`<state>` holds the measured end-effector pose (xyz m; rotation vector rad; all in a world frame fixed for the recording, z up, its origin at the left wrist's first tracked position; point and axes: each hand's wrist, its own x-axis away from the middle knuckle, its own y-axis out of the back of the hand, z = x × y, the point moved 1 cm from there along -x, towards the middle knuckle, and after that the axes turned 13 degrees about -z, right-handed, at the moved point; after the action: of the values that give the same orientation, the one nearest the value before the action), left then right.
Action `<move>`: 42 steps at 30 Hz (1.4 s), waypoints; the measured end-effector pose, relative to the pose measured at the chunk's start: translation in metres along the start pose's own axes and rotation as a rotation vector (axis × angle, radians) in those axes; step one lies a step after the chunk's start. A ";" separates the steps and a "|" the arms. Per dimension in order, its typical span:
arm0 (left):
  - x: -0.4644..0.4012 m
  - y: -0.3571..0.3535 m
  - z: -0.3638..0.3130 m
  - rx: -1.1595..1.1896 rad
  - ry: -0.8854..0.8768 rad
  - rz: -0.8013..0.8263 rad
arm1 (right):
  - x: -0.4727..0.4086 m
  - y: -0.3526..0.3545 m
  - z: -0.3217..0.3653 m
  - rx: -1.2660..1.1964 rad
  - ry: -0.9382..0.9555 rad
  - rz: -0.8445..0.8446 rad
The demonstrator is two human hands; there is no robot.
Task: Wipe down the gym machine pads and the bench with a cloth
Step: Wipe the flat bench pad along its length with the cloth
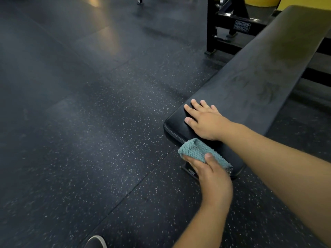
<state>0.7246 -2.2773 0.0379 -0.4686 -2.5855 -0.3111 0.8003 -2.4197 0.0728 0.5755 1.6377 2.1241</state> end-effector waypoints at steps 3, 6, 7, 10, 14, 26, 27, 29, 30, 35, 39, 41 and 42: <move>-0.017 -0.005 -0.006 0.030 0.057 -0.033 | 0.004 0.000 -0.001 -0.022 0.008 0.000; -0.055 -0.002 -0.020 0.116 0.084 -0.172 | 0.011 0.001 -0.001 -0.040 0.033 0.002; -0.067 -0.001 -0.022 0.162 0.091 -0.187 | 0.013 0.003 -0.001 -0.045 0.037 0.007; -0.076 0.005 -0.024 0.238 0.091 -0.153 | 0.020 0.009 -0.002 -0.077 0.043 0.044; -0.051 -0.003 -0.010 0.182 0.068 -0.157 | 0.030 0.013 -0.004 -0.098 0.056 0.051; -0.018 -0.019 -0.001 0.196 0.211 -0.141 | 0.045 0.016 -0.015 -0.204 0.060 0.054; -0.025 -0.018 -0.005 0.224 0.216 -0.170 | 0.047 0.016 -0.016 -0.208 0.059 0.057; -0.031 -0.017 -0.007 0.232 0.201 -0.206 | 0.050 0.016 -0.017 -0.213 0.056 0.061; -0.031 -0.018 -0.005 0.214 0.191 -0.209 | 0.052 0.016 -0.018 -0.217 0.055 0.063; -0.023 -0.029 0.004 0.190 0.202 -0.232 | 0.059 0.014 -0.022 -0.229 0.057 0.056; -0.013 -0.034 0.000 0.173 0.219 -0.248 | 0.062 0.013 -0.024 -0.231 0.058 0.048; -0.001 -0.034 0.000 0.142 0.241 -0.247 | 0.064 0.013 -0.026 -0.232 0.061 0.052; 0.004 -0.035 0.002 0.134 0.255 -0.247 | 0.065 0.013 -0.027 -0.232 0.063 0.057</move>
<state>0.7073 -2.3073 0.0337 -0.0555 -2.3936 -0.2594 0.7308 -2.4095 0.0842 0.4910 1.3937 2.3538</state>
